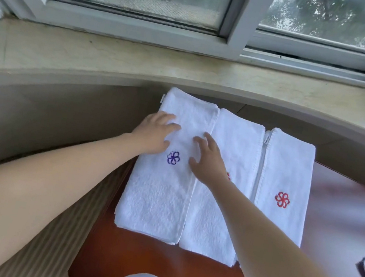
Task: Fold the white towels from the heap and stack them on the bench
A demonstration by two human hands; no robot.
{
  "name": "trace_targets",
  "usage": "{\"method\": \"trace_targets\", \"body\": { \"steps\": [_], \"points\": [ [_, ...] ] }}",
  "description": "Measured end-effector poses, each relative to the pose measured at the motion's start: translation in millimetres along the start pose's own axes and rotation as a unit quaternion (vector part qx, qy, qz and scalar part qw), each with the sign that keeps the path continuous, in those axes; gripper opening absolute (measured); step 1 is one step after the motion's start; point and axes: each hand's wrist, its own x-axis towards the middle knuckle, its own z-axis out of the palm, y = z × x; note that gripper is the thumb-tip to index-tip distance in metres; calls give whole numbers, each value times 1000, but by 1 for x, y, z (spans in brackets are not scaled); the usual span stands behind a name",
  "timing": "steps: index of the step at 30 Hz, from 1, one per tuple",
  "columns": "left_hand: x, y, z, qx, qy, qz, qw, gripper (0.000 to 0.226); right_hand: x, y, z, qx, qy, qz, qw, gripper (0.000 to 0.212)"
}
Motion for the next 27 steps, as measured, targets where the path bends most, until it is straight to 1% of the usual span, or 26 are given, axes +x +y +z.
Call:
{"method": "trace_targets", "body": {
  "steps": [3, 5, 9, 12, 16, 18, 20, 24, 27],
  "points": [
    [-34, 8, 10, 47, -49, 35, 997, 68, -28, -6, 7, -27, -19, 12, 999, 70],
    [-57, 11, 17, 80, -86, 55, 992, 76, -46, -10, 12, -56, -40, 14, 998, 72],
    [-101, 14, 34, 80, -128, 43, 988, 94, -84, -17, 29, -72, -74, 23, 994, 76],
    [-131, 14, 47, 72, -129, 30, 989, 99, -117, -20, 48, -82, -84, 27, 993, 79],
    [-173, 23, 67, 70, -115, 14, 991, 96, -164, -19, 73, -89, -83, 21, 992, 78],
    [-191, 33, 74, 68, -122, 5, 990, 91, -187, -18, 82, -95, -86, 12, 992, 75],
    [-206, 49, 78, 64, -139, -11, 988, 88, -207, -17, 86, -100, -106, 6, 989, 73],
    [-228, 95, 75, 76, -170, -24, 982, 83, -243, -11, 79, -88, -147, 12, 985, 73],
    [-245, 142, 73, 74, -177, -12, 981, 80, -281, 3, 66, -73, -133, 31, 988, 72]
  ]
}}
